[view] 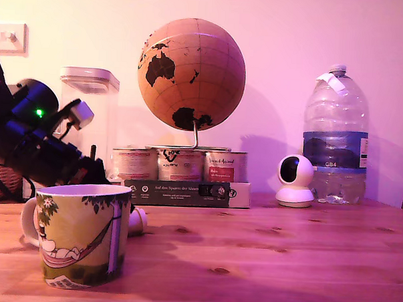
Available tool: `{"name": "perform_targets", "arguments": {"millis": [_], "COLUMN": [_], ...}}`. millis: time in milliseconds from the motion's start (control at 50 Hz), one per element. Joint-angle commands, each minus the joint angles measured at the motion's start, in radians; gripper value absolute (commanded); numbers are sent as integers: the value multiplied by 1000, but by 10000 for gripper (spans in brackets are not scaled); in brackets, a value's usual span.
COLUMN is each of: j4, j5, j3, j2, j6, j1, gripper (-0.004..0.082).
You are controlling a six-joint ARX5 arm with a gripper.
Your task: Pick up the coffee capsules from the table one by one and drop them inside the nearest coffee cup
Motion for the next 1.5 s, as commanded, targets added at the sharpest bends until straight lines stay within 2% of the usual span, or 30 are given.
{"name": "perform_targets", "arguments": {"millis": [0,220,440,500,620,680,980,1480], "j4": [7,11,16,18,21,22,19,-49], "j5": [3,-1,-62,-71,-70,-70,-49,-40], "j3": [-2,1,2,2,4,6,11,14], "j2": [33,70,73,73,73,73,73,-17], "j6": [-4,-4,-4,-4,-4,-3,3,0], "j1": [-8,-26,-35,-35,-35,-35,-23,3], "gripper": [589,589,576,527,334,268,141,125]}}
